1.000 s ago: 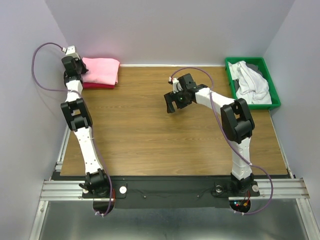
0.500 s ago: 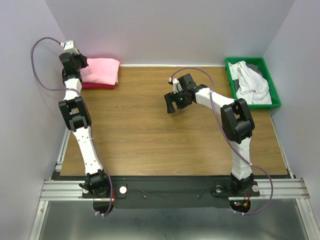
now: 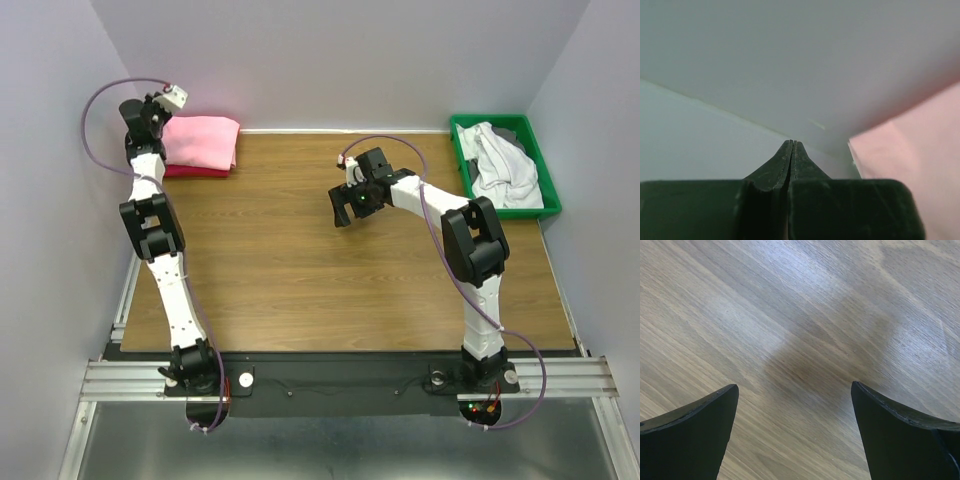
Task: Fold and stack the t-shirts
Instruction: Neatly place the folded tshirt to the corner
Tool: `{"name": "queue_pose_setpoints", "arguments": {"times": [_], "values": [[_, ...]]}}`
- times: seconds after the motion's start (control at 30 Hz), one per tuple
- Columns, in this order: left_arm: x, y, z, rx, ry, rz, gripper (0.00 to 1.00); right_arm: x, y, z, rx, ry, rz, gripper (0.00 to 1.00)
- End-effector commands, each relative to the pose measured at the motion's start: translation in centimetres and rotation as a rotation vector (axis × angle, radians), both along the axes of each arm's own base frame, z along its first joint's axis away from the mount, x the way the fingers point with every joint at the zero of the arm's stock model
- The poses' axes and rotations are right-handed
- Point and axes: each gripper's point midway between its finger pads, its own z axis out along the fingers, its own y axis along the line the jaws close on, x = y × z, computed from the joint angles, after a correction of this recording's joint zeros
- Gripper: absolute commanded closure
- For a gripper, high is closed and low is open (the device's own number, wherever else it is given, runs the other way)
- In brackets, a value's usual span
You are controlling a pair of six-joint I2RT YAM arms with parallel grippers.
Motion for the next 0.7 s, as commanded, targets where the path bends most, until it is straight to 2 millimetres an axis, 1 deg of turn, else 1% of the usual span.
{"name": "queue_pose_setpoints", "arguments": {"times": [0.0, 0.1, 0.17, 0.2, 0.27, 0.3, 0.37, 0.4, 0.47, 0.5, 0.67], "values": [[-0.5, 1.8, -1.0, 0.217, 0.029, -0.044, 1.0, 0.4, -0.3, 0.9, 0.002, -0.028, -0.005, 0.0], [-0.4, 1.9, -3.1, 0.277, 0.07, -0.076, 1.0, 0.3, -0.2, 0.5, 0.002, -0.019, -0.006, 0.0], [-0.4, 1.9, -3.7, 0.302, 0.077, -0.089, 1.0, 0.3, -0.3, 0.4, 0.0, -0.015, -0.006, 0.0], [-0.3, 1.8, -4.3, 0.312, 0.087, -0.094, 1.0, 0.3, -0.3, 0.2, -0.001, -0.01, -0.007, 0.0], [-0.3, 1.9, -4.8, 0.352, 0.098, -0.1, 1.0, 0.3, -0.3, 0.0, -0.003, -0.008, -0.006, 0.0], [-0.2, 2.0, -5.8, 0.356, 0.114, -0.102, 1.0, 0.3, -0.2, -0.1, -0.003, -0.008, -0.007, 0.0], [-0.3, 2.3, -6.5, 0.389, 0.134, -0.101, 1.0, 0.3, -0.3, -0.3, -0.005, -0.004, -0.006, 0.0], [-0.3, 2.3, -7.5, 0.399, 0.155, -0.102, 1.0, 0.3, -0.3, -0.3, -0.008, -0.006, -0.006, 0.0], [-0.5, 2.7, -8.2, 0.417, 0.172, -0.102, 1.0, 0.3, -0.3, -0.4, -0.008, -0.003, -0.005, 0.0], [-0.5, 2.8, -9.0, 0.435, 0.187, -0.107, 1.0, 0.2, -0.4, -0.5, -0.009, 0.001, -0.007, 0.0], [-0.7, 3.3, -10.7, 0.484, 0.239, -0.104, 1.0, 0.1, -0.5, -0.6, -0.018, 0.0, -0.009, 0.0]]}}
